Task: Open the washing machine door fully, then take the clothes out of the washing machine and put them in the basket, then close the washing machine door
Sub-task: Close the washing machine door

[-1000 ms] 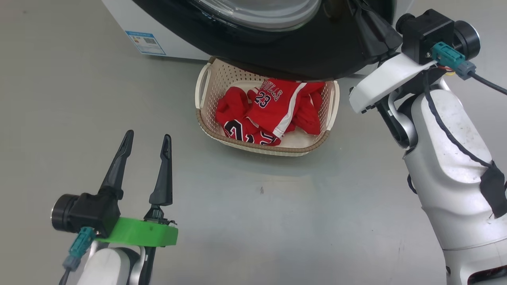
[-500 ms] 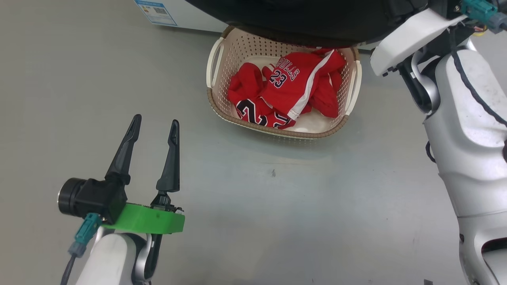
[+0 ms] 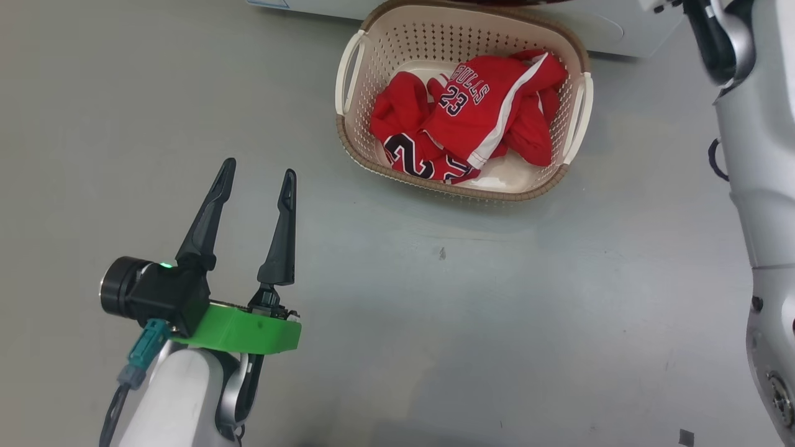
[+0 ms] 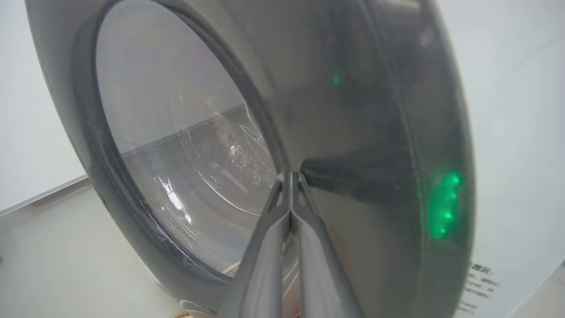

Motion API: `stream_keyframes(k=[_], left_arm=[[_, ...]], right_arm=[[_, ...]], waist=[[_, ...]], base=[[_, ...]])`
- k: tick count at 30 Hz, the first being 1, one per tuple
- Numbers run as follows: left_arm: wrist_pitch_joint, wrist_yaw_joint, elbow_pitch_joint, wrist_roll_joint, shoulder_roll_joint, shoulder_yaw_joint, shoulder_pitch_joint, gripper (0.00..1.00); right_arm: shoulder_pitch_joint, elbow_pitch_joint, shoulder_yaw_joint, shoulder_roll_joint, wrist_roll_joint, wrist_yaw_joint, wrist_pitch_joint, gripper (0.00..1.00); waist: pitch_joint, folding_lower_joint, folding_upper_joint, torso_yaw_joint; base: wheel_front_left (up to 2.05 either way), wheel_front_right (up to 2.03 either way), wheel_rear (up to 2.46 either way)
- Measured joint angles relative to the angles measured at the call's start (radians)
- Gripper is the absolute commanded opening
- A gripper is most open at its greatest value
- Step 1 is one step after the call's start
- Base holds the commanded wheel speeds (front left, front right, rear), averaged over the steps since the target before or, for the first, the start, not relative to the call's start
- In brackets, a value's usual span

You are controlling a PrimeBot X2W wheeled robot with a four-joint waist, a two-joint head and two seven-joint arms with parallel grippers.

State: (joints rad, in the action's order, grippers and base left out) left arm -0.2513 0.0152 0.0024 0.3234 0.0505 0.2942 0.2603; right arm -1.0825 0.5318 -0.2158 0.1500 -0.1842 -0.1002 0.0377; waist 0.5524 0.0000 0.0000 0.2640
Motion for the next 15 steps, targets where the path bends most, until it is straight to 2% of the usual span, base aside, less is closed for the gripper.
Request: stream_keyframes(k=[15], left_arm=[[-0.001, -0.003, 0.013, -0.003, -0.006, -0.001, 0.027, 1.0]], right_arm=[[-0.097, 0.117, 0.036, -0.002, -0.017, 0.024, 0.049, 0.0]], waist=[[0.022, 0.0, 0.0, 0.019]], base=[[0.0, 0.0, 0.0]])
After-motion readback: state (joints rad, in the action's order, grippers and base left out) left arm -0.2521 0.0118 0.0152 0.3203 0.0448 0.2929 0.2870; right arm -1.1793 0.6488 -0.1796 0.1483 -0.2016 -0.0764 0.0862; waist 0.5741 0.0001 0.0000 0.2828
